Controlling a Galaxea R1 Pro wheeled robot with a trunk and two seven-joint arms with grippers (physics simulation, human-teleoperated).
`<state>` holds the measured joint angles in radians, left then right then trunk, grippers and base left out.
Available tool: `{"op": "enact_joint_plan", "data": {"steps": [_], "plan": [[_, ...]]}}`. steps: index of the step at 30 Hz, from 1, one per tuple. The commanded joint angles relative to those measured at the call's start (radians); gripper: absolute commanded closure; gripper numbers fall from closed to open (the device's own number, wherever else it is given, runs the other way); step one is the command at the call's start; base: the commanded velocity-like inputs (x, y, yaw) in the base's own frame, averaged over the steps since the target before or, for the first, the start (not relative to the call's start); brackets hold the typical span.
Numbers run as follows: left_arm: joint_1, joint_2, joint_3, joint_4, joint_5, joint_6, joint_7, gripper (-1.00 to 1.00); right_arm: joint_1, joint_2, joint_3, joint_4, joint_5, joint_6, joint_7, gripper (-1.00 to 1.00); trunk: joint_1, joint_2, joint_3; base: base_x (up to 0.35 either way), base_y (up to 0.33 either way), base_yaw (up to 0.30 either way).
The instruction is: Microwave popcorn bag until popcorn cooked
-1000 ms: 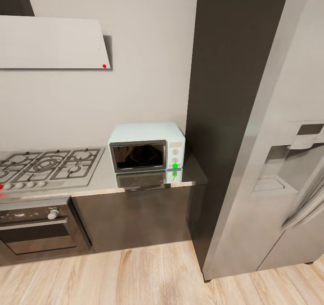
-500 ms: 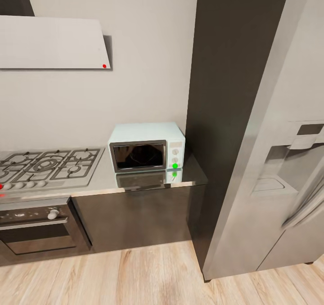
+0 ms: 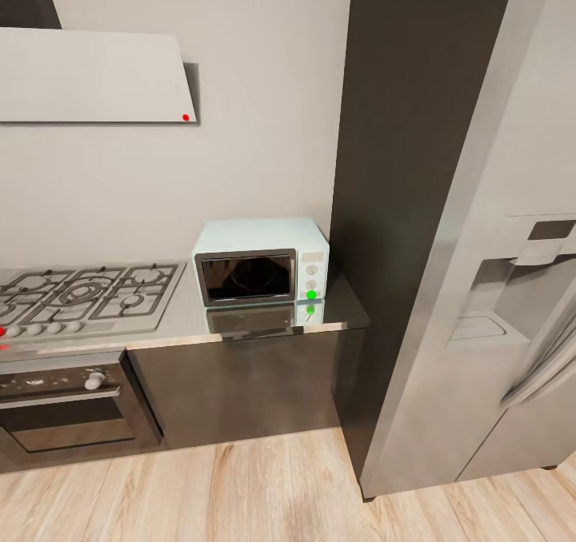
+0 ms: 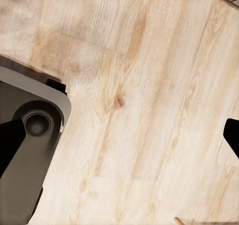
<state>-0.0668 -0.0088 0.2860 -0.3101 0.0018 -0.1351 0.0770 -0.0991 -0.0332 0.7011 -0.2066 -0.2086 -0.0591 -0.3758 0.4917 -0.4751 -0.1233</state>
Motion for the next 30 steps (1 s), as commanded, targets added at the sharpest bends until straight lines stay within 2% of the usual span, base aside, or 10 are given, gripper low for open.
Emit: {"op": "enact_joint_plan", "data": {"steps": [1, 30], "plan": [[-0.001, 0.000, 0.001, 0.000, 0.000, -0.003, 0.003, -1.00, -0.001, -0.001, 0.007, -0.001, -0.011, -0.004, -0.003, -1.00, 0.000, -0.002, -0.002, 0.000, 0.000, 0.000], [-0.001, 0.000, 0.001, 0.000, 0.000, -0.003, 0.003, -1.00, -0.001, -0.001, 0.008, -0.001, -0.011, -0.004, -0.003, -1.00, 0.000, -0.002, -0.002, 0.000, 0.000, 0.000]]}}
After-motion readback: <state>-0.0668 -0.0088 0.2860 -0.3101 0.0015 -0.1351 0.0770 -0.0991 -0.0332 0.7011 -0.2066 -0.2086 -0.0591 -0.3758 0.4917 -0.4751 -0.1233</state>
